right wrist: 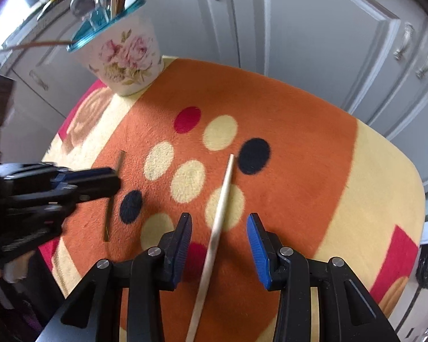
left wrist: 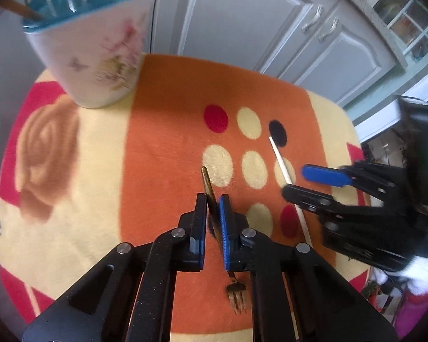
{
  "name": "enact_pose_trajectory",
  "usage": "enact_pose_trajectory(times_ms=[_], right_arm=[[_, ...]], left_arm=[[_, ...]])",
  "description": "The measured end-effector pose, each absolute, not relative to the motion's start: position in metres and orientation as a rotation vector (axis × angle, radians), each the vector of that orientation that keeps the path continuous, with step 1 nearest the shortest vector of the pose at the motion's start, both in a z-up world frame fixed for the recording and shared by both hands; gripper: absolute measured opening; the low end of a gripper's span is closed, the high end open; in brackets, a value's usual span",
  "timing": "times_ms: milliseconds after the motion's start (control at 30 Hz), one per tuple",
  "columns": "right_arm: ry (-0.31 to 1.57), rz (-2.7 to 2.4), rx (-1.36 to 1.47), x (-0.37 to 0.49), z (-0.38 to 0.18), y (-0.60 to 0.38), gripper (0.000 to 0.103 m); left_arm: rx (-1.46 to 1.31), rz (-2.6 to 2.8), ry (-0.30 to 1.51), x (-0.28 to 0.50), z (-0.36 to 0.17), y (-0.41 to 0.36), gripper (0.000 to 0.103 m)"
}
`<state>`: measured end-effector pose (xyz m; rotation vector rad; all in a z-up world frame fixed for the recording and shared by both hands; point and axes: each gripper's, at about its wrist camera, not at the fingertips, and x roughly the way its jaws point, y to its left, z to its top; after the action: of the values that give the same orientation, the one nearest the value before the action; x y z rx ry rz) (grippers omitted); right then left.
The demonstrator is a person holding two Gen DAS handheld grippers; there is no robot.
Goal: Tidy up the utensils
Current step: 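Grasp a gold fork with the left gripper while the right gripper grasps a wooden chopstick, then lift the fork and chopstick and carry them over the cup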
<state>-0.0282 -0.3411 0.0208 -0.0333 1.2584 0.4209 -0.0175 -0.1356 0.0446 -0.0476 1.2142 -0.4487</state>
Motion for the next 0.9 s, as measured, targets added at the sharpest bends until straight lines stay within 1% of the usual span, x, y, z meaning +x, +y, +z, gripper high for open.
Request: enact_pose_trajectory(times_ms=[33,67,133,200,267,400,600,733,767,800,833,900], right_arm=[[1.269,0.414,-0.056,-0.024,0.017,-0.336,0.036],[1.282,0.408,-0.077,-0.019,0.014,-0.331,0.029],[1.276,0.4,-0.115,-0.013,0.012,-0.325,0.023],[1.276,0.406,-0.146,-0.007,0.012,-0.319,0.013],[1.286,0.421,-0.131,-0.004,0.013,-0.318,0.007],[1.251,0.455,-0.087,-0.013,0.032,-0.323,0.007],[1.179,0.499,-0.046,-0.037,0.067,-0.335,0.007],[1.215,0.459,-0.079,-0.036,0.057,-0.335,0.007],[1.229,0.459,-0.073,-0.037,0.052,-0.335,0.012],[1.251,0.461,-0.077,-0.037,0.045,-0.331,0.028],[1.27,0.461,-0.097,-0.037,0.039,-0.326,0.036],[1.31,0.46,-0.145,-0.036,0.028,-0.316,0.037]], left_arm=[[-0.053,-0.45,1.209,-0.018,0.047,-0.132,0.007],[-0.064,-0.452,1.204,-0.02,0.05,-0.127,0.007],[-0.079,-0.453,1.193,-0.023,0.055,-0.119,0.007],[-0.081,-0.451,1.178,-0.024,0.06,-0.113,0.007],[-0.083,-0.451,1.165,-0.027,0.063,-0.112,0.006],[-0.088,-0.456,1.13,-0.032,0.076,-0.104,0.006],[-0.083,-0.456,1.104,-0.039,0.087,-0.099,0.006],[-0.091,-0.445,1.106,-0.045,0.088,-0.093,0.006],[-0.091,-0.444,1.103,-0.046,0.089,-0.094,0.006],[-0.092,-0.443,1.103,-0.045,0.089,-0.095,0.006],[-0.093,-0.444,1.102,-0.046,0.089,-0.094,0.006],[-0.089,-0.445,1.099,-0.048,0.09,-0.094,0.006]])
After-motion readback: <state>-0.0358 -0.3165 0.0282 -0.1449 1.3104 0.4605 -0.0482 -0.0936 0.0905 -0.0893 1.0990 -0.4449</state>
